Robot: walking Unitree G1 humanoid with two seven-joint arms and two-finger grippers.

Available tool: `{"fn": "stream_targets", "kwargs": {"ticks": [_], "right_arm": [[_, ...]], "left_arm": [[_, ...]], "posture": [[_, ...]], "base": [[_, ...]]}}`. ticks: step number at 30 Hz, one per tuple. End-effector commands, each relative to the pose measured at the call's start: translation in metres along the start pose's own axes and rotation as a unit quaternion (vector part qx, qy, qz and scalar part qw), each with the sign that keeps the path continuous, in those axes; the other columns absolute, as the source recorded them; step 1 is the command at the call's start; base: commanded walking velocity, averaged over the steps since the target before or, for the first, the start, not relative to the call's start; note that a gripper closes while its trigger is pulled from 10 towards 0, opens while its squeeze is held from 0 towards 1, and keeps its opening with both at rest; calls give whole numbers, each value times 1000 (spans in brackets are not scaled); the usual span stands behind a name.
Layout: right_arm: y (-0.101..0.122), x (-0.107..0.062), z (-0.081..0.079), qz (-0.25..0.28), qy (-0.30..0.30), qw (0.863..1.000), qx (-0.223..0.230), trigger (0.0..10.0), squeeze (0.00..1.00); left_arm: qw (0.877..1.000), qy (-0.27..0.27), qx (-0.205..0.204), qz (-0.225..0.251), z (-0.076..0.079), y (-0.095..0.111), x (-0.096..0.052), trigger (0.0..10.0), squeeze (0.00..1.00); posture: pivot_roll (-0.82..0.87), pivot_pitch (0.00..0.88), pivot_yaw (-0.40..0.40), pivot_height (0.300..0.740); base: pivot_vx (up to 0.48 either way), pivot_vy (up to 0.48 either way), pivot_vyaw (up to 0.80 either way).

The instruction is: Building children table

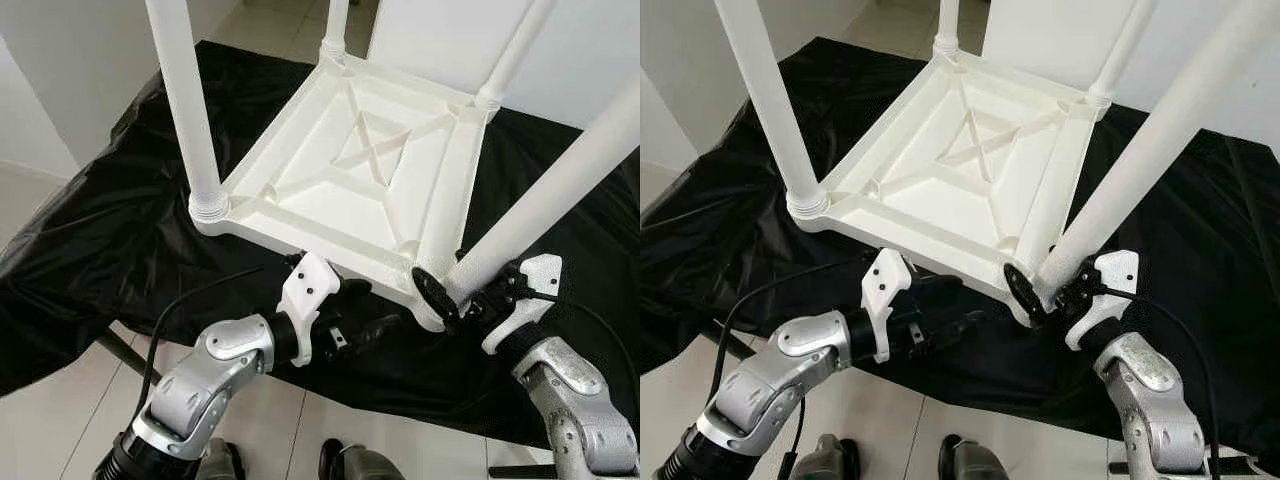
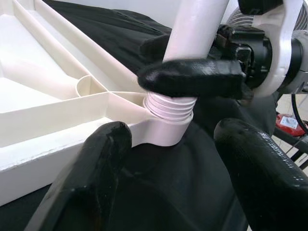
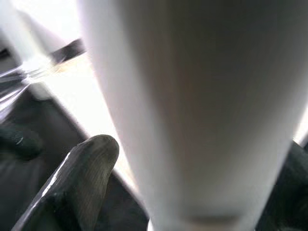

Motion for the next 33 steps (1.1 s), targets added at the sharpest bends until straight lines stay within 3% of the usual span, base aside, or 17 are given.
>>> {"fn": "stream_targets", "kwargs": {"ticks": [1, 3, 4, 5, 6, 7, 20, 21, 23, 24, 29, 33], "right_arm": [[-4, 1, 4, -12, 29, 999, -12, 10000, 0], [-6, 2, 7, -17, 42, 999, -17, 10000, 0], [-7, 3, 9, -21, 49, 998, -24, 8863, 0], [-7, 3, 9, -21, 49, 998, -24, 8863, 0], [-10, 3, 11, -27, 56, 998, -30, 1176, 0], [-12, 2, 13, -30, 63, 997, -30, 0, 0], [-16, 1, 12, -27, 74, 997, -8, 0, 0], [-16, 3, 10, -24, 59, 998, 0, 6392, 0], [-16, 3, 9, -24, 56, 998, 2, 6392, 0], [-16, 4, 8, -23, 46, 999, 6, 10000, 0], [-12, 8, 9, -10, 6, 1000, 11, 10000, 0], [-12, 10, 10, -10, -64, 998, 8, 10000, 0]], "left_arm": [[1000, -15, 5, -3, 3, 0, 0, 10000, 0], [1000, -15, 6, -3, 3, 0, 0, 10000, 0], [1000, -14, 4, -3, 3, 0, 0, 10000, 0], [1000, -14, 4, -3, 3, 0, 0, 10000, 0], [1000, -13, 3, -3, 3, 0, -1, 10000, 0], [1000, -11, 2, -3, 3, 0, -1, 10000, 0], [1000, -10, 1, -2, 3, 2, -1, 10000, 0], [1000, -14, 2, -2, 3, 2, 0, 10000, 0], [1000, -15, 2, -3, 3, 2, 0, 10000, 0], [1000, -16, 2, -3, 3, 2, 0, 10000, 0], [1000, -17, 1, -4, 3, 1, 0, 10000, 0], [1000, -14, 0, -2, 3, 1, 0, 10000, 0]], "posture": [[44, 137, -82, 740], [47, 138, -81, 740], [49, 140, -82, 740], [49, 140, -82, 740], [54, 142, -80, 740], [55, 144, -80, 740], [48, 154, -73, 740], [45, 158, -72, 740], [45, 158, -72, 740], [38, 165, -71, 740], [36, 172, -76, 740], [34, 176, -86, 740]], "base": [[0, 0, 0], [0, 0, 0], [0, 0, 0], [0, 0, 0], [0, 0, 0], [0, 0, 0], [0, 0, 0], [0, 0, 0], [0, 0, 0], [0, 0, 0], [0, 0, 0], [0, 0, 0]]}}
Point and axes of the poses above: a point about 5 cm out from each wrist's last joint towards the gripper, its own x axis pointing out of the wrist towards the gripper, its own y axis along the axis of the wrist's last joint, z = x × y, the point moved 6 cm from there along x, pointing out of the wrist towards the gripper, and after that the axes turned 3 degrees about -x, right-handed, at the moved point
